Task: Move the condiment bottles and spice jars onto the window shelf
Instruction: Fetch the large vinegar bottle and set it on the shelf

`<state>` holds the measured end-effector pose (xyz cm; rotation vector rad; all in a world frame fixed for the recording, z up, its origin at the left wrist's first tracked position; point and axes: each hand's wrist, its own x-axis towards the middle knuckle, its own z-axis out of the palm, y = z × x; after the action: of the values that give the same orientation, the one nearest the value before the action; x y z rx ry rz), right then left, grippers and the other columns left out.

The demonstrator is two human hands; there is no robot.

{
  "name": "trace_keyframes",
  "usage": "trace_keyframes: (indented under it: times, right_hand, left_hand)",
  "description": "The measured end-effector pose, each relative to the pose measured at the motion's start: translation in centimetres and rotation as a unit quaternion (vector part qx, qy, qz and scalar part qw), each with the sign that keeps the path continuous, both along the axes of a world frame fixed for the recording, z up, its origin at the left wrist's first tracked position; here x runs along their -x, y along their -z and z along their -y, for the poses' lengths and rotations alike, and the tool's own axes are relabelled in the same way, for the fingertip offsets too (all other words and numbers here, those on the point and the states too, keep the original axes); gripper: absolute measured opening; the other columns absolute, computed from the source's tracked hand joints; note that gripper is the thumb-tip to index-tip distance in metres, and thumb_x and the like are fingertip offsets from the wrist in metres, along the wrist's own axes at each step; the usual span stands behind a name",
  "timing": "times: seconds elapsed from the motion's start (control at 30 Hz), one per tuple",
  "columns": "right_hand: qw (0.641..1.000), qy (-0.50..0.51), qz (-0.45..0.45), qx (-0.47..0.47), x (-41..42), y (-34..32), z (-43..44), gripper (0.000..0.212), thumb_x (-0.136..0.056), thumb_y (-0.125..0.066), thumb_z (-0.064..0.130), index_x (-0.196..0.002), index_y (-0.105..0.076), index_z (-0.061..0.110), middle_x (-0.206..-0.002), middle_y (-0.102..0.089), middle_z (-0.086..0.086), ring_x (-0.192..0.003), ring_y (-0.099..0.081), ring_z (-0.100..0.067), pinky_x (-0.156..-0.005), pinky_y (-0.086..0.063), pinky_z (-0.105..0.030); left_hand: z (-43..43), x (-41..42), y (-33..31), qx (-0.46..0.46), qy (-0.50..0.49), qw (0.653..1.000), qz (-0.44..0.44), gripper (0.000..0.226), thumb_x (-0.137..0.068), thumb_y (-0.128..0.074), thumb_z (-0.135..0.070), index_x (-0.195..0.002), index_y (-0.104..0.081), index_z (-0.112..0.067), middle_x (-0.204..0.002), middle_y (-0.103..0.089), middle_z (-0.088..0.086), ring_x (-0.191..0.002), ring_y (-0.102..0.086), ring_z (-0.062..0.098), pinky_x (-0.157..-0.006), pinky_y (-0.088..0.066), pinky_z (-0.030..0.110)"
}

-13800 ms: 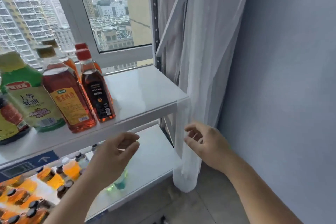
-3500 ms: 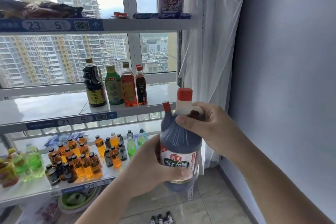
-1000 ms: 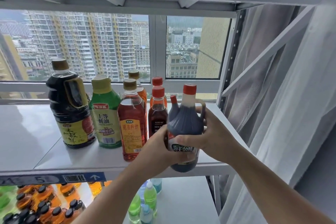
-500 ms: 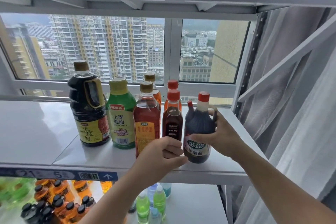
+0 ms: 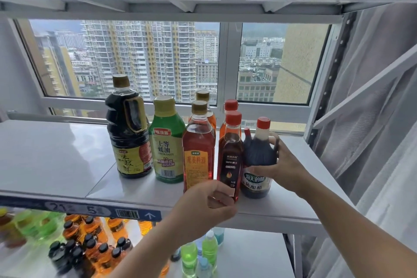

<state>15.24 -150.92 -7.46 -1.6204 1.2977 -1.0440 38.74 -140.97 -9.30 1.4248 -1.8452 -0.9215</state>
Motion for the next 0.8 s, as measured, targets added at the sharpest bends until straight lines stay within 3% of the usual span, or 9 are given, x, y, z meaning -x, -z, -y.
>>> trace_keyframes:
  times: [0.17,0.3,0.47,0.53,0.67,0.8]
  right_hand:
    - [1.0,0.002,-0.003,-0.022,0.6,-0.1,0.4,0.089,-0.067,-0.093,0.005,-0.134,-0.043,0.033,-0.125,-0.059,0.008,-0.116,-0.06,-0.018,-0.084,-0.054,-0.03]
    - [0.999,0.021,-0.007,-0.038,0.7,-0.2,0.5,0.094,-0.067,-0.094,0.007,-0.138,-0.038,0.031,-0.132,-0.057,0.004,-0.121,-0.055,-0.023,-0.1,-0.051,-0.043]
    - [0.997,0.029,-0.034,-0.064,0.8,-0.2,0.1,0.103,-0.066,-0.096,0.02,-0.146,-0.032,0.03,-0.137,-0.053,0.008,-0.127,-0.052,-0.022,-0.109,-0.046,-0.051]
    - [0.996,0.038,-0.036,-0.067,0.9,-0.2,-0.4,0.103,-0.069,-0.094,0.022,-0.148,-0.029,0.028,-0.137,-0.05,0.008,-0.125,-0.049,-0.021,-0.107,-0.046,-0.048]
    - [0.995,0.064,-0.031,-0.065,1.4,0.6,-2.1,0.093,-0.077,-0.089,0.015,-0.149,-0.029,0.02,-0.151,-0.048,-0.009,-0.126,-0.05,-0.026,-0.099,-0.046,-0.039]
    - [0.99,0.11,-0.062,-0.057,1.9,1.8,-4.1,0.088,-0.082,-0.086,0.028,-0.151,-0.032,0.019,-0.153,-0.045,-0.013,-0.132,-0.05,-0.029,-0.097,-0.046,-0.037]
  left_hand:
    - [-0.5,-0.5,-0.2,-0.006,-0.008,1.0,-0.022,0.028,-0.084,-0.083,-0.033,-0.106,-0.067,-0.036,-0.096,-0.077,-0.017,-0.085,-0.072,-0.005,-0.079,-0.059,0.015]
    - [-0.8,-0.6,0.0,-0.017,-0.005,0.999,-0.039,0.026,-0.085,-0.082,-0.026,-0.105,-0.068,-0.033,-0.093,-0.078,-0.018,-0.082,-0.073,-0.002,-0.072,-0.058,0.016]
    - [-1.2,-0.7,0.2,-0.02,0.001,0.999,-0.03,0.027,-0.085,-0.081,-0.028,-0.108,-0.068,-0.033,-0.096,-0.078,-0.017,-0.083,-0.072,-0.002,-0.07,-0.056,0.017]
    - [-1.4,-0.7,0.1,-0.017,0.006,1.0,-0.023,0.028,-0.085,-0.082,-0.028,-0.109,-0.069,-0.032,-0.097,-0.077,-0.015,-0.084,-0.072,-0.002,-0.071,-0.056,0.017]
    - [-1.5,-0.8,0.1,-0.016,0.017,1.0,-0.014,0.027,-0.086,-0.081,-0.027,-0.109,-0.068,-0.031,-0.097,-0.077,-0.017,-0.085,-0.073,-0.001,-0.072,-0.059,0.022]
    - [-1.6,-0.7,0.3,-0.011,0.032,0.999,0.007,0.022,-0.088,-0.078,-0.028,-0.105,-0.068,-0.036,-0.096,-0.076,-0.02,-0.086,-0.072,-0.002,-0.076,-0.061,0.023]
